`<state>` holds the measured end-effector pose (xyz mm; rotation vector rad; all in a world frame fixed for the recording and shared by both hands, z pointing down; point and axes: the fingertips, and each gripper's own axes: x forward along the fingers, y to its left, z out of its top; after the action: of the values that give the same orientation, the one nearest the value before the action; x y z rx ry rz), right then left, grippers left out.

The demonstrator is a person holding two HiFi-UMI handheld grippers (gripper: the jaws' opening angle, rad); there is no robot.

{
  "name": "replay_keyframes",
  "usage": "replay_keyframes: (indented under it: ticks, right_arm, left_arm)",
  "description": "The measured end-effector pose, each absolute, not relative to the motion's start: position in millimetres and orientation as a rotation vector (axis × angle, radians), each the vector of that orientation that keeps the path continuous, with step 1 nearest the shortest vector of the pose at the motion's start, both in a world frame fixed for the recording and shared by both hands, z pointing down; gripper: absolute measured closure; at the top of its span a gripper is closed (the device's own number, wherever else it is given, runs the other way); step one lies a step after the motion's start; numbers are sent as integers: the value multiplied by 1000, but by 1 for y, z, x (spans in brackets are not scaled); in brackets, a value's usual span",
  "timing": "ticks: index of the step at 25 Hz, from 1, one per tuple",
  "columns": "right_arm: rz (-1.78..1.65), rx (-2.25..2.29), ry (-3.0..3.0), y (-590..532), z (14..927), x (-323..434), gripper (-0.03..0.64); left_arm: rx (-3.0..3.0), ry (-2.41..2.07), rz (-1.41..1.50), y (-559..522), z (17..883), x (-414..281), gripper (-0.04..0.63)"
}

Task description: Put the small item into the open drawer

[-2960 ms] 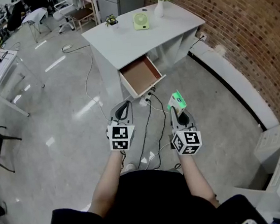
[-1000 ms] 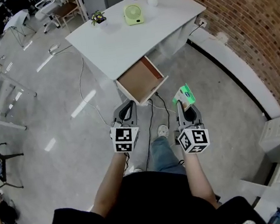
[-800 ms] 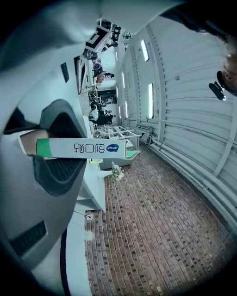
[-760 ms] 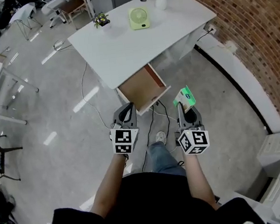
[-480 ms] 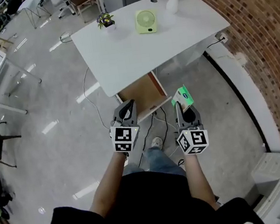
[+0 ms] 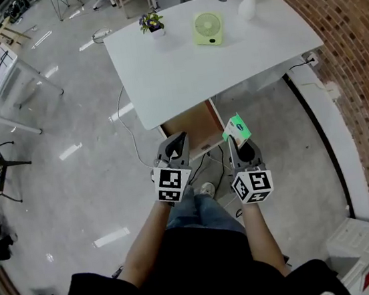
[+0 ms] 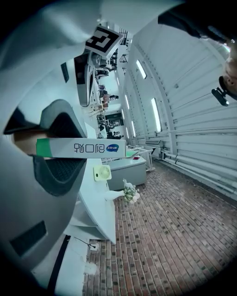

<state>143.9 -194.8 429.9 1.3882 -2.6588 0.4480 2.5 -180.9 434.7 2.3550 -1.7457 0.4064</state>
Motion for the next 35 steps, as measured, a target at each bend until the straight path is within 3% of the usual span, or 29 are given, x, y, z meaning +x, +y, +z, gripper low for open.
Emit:
replay_keyframes:
  ticks: [15, 35]
  right_arm:
    - [526, 1317, -2610, -212, 479, 117, 534]
    - [482, 983, -2516, -284, 666, 63, 534]
  left_arm:
    - [2345, -1684, 464, -200, 468, -8, 572]
    - [2194, -1664, 455, -269, 637, -6, 572]
